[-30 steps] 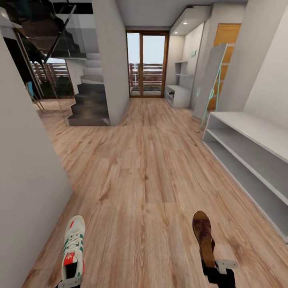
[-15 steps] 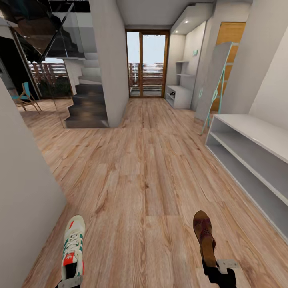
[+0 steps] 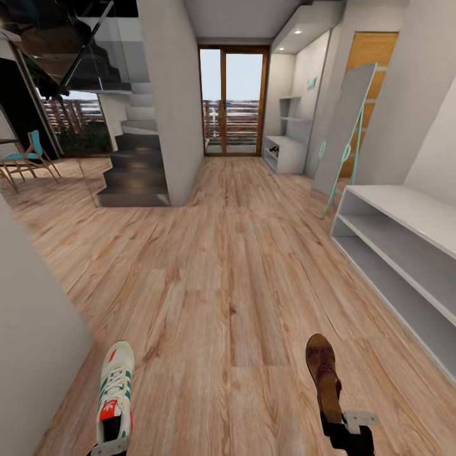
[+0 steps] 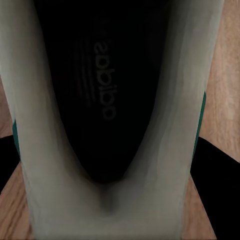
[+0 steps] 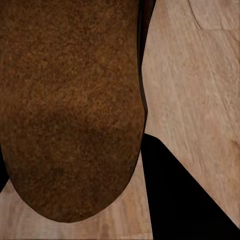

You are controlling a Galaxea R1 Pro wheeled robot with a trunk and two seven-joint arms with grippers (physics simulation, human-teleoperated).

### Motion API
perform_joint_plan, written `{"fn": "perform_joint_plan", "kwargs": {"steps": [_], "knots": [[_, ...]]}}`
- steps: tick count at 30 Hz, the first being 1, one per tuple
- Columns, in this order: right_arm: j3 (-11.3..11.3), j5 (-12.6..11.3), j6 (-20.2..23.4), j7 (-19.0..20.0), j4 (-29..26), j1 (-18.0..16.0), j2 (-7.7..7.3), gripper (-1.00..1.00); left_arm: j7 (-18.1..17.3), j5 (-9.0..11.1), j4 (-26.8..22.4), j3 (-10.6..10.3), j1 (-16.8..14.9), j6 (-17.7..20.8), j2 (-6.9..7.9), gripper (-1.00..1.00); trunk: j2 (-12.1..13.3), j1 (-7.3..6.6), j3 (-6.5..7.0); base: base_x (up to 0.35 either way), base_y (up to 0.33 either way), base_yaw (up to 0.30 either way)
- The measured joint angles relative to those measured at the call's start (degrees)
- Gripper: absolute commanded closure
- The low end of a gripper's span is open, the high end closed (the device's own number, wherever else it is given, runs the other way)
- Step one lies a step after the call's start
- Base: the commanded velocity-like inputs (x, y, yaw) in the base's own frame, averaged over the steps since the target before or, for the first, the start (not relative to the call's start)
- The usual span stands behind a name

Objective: Pick up the two gym shoes and the two sandals from the corridor floor and place them onto the hallstand (shoe rack) in the corridor, making sure they are on the rack and not on the floor. Arrange them so the two gym shoes are next to each other and the two sandals are next to each other.

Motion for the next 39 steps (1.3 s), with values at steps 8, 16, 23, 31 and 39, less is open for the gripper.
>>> {"fn": "perform_joint_plan", "kwargs": {"steps": [8, 16, 23, 31, 39], "knots": [[0.0, 0.0, 0.0, 0.0, 0.0, 0.0, 0.06, 1.0, 0.0, 0.0, 0.0, 0.0, 0.0, 0.0, 0.01, 1.0, 0.0, 0.0, 0.0, 0.339, 0.0, 0.0], [0.0, 0.0, 0.0, 0.0, 0.0, 0.0, 0.1, 1.0, 0.0, -0.1, 0.0, -0.1, 0.0, 0.0, 0.01, 1.0, 0.0, 0.0, 0.0, 0.339, 0.0, 0.0], [0.0, 0.0, 0.0, 0.0, 0.0, 0.0, 0.16, 1.0, 0.0, 0.0, 0.0, 0.0, 0.0, 0.0, 0.02, 1.0, 0.0, 0.0, 0.0, 0.339, 0.0, 0.0], [0.0, 0.0, 0.0, 0.0, 0.0, 0.0, 0.22, 1.0, 0.0, -0.1, 0.0, -0.1, 0.0, 0.0, -0.01, 1.0, 0.0, 0.0, 0.0, 0.339, 0.0, 0.0], [0.0, 0.0, 0.0, 0.0, 0.0, 0.0, 0.26, 1.0, 0.0, -0.1, 0.0, 0.0, 0.0, 0.0, 0.02, 1.0, 0.0, 0.0, 0.0, 0.339, 0.0, 0.0]]}}
